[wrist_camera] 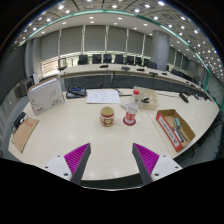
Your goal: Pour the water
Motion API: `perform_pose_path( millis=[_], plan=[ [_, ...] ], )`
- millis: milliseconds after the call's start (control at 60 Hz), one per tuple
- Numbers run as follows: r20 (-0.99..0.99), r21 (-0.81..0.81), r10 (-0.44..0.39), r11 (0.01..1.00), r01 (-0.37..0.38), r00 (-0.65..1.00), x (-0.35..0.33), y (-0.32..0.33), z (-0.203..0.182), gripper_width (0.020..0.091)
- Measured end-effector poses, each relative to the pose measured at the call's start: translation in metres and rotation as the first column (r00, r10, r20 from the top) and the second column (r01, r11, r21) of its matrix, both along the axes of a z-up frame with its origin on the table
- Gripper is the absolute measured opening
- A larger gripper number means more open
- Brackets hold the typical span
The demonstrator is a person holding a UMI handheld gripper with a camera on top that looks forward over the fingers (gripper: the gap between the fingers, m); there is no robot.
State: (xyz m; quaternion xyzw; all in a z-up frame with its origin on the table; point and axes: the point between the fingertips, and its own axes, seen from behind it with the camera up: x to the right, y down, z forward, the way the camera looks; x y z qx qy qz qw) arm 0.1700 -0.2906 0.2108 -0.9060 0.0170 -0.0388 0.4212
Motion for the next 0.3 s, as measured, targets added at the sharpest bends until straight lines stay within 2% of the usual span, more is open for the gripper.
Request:
perform_pose_path(
  millis=[300],
  plan=[
    [0.039, 0.007, 0.045, 0.999, -0.045, 0.998, -0.013, -0.018, 0.014, 0.0858]
  ],
)
